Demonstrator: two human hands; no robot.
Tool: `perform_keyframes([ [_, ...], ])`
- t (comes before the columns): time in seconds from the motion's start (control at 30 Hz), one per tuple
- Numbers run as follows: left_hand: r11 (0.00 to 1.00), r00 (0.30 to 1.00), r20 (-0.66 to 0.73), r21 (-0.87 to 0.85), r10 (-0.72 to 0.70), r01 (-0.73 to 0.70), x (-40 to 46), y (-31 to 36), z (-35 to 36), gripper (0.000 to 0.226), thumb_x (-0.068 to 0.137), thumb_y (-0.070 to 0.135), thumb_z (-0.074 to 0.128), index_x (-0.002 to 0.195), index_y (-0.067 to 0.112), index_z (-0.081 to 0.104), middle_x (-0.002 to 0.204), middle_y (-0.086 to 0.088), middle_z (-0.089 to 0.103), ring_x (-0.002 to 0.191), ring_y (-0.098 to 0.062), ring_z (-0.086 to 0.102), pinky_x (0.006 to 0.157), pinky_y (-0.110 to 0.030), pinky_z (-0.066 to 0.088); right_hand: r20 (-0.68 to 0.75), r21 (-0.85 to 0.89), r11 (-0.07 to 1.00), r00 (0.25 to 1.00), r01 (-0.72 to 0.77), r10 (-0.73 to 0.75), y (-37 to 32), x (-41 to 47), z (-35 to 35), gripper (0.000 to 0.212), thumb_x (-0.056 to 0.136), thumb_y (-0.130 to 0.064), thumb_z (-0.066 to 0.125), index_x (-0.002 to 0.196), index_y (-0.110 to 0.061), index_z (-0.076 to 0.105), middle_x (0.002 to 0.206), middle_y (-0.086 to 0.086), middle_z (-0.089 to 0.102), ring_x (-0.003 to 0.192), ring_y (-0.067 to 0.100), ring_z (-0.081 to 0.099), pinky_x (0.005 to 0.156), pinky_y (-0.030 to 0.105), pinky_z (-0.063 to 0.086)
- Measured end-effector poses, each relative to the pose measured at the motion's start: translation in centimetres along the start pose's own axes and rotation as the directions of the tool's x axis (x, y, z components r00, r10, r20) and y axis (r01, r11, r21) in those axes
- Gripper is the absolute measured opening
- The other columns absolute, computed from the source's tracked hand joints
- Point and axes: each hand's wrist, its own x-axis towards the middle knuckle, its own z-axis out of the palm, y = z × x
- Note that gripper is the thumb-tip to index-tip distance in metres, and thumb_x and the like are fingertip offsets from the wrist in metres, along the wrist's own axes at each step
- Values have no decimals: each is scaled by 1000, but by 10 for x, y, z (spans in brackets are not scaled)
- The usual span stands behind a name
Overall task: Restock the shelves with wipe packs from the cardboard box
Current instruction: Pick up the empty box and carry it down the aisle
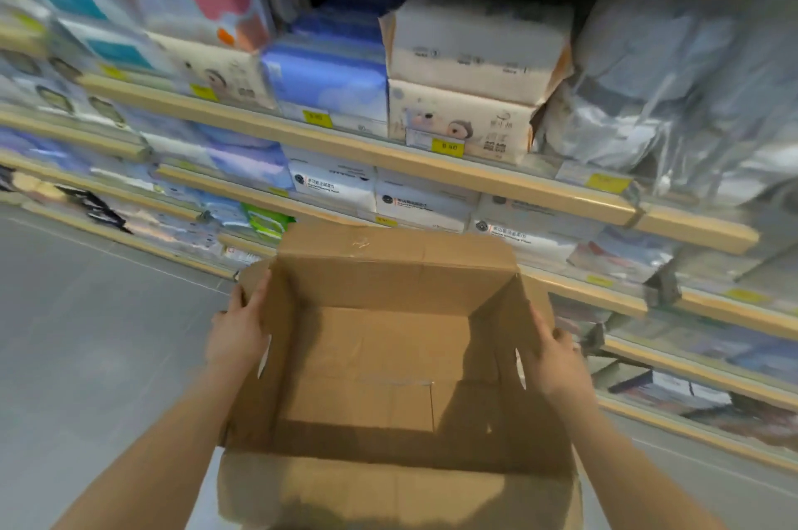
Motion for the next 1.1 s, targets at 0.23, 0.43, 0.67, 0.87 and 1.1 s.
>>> perform_keyframes([
  [0.23,975,975,-49,-66,-216,212,-20,-64,-20,86,86,11,50,145,47,-1,150,-14,24,91,-41,55,71,-41,54,102,-83,977,977,196,-188,-85,40,-20,74,96,-29,43,143,-51,-11,150,18,23,126,42,42,97,52,44],
  [0.43,886,887,-71,-131,-456,445,-49,-132,-17,82,88,10,45,143,52,-1,153,-9,22,97,-39,55,75,-44,54,197,-86,895,888,437,-415,-178,69,-7,73,96,-27,41,144,-48,-9,143,19,33,120,40,48,93,50,47],
  [0.67,752,765,-52,-236,-642,615,-60,-192,7,85,87,8,42,143,49,-7,151,-11,20,81,-38,51,71,-41,48,313,-86,753,735,653,-602,-296,113,19,79,93,-26,46,141,-52,-13,134,20,38,100,38,57,83,48,52],
  [0.87,631,649,-13,-252,-760,734,-59,-230,5,83,91,18,47,144,47,-10,155,-12,10,104,-41,49,79,-46,51,283,-194,617,646,763,-709,-395,121,23,74,95,-28,43,146,-45,-7,133,20,38,104,39,52,82,42,48],
  [1.1,500,508,-34,-249,-860,830,-55,-267,-14,81,90,25,49,145,45,-7,153,-14,13,108,-40,45,82,-46,50,259,-318,464,546,827,-797,-499,123,28,68,97,-36,42,147,-43,-4,144,21,28,119,39,45,89,42,45],
])
